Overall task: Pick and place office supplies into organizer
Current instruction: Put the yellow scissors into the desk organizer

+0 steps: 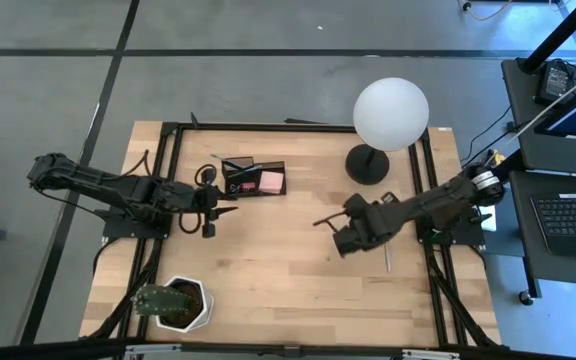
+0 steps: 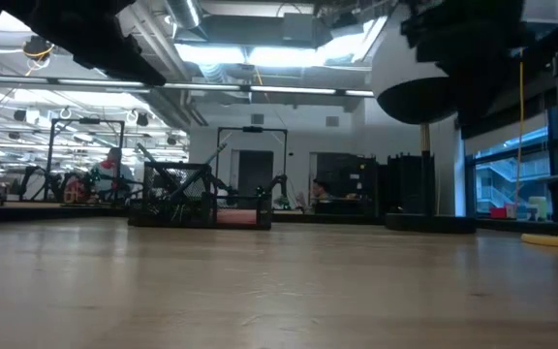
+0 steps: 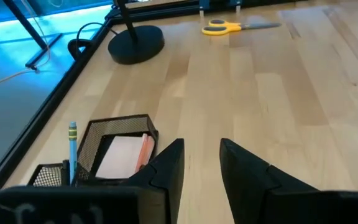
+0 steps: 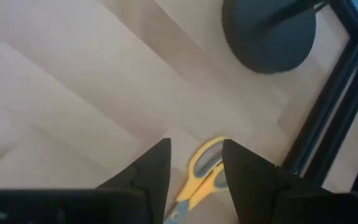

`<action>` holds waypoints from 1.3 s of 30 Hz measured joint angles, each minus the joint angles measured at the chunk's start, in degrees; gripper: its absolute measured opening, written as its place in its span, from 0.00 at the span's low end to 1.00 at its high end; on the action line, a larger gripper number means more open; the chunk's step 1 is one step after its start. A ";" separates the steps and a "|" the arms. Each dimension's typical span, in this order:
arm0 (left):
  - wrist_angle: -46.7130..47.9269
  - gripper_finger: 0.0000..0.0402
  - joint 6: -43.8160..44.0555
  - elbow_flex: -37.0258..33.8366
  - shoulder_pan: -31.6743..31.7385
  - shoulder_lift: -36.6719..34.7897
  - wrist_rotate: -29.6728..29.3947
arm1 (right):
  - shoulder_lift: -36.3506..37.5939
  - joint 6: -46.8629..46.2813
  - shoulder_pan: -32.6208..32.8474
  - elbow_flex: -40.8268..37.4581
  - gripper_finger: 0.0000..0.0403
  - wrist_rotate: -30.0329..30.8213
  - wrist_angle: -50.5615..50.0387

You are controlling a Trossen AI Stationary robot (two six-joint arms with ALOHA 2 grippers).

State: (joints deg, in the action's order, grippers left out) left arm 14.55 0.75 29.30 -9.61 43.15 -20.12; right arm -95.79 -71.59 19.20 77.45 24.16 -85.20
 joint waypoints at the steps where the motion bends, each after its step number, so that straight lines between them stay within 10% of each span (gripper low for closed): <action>1: -0.01 0.24 0.02 0.00 0.02 0.14 0.00 | 0.10 -1.60 1.09 0.00 0.37 -0.06 -0.14; 11: -0.09 0.24 1.68 0.00 0.00 0.25 0.00 | 1.76 -11.31 5.86 -1.68 0.36 -0.26 -1.18; 25: 0.23 0.24 1.49 0.00 -0.02 0.35 -0.02 | 25.16 -34.08 5.84 -32.20 0.36 -1.46 12.84; 39: 0.24 0.24 1.46 0.00 -0.02 0.35 -0.04 | 25.81 -35.94 5.77 -40.79 0.47 -1.55 23.98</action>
State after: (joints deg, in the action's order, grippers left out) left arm 14.79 2.22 29.30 -9.63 43.51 -20.16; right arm -69.97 -107.53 24.97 36.66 22.62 -61.23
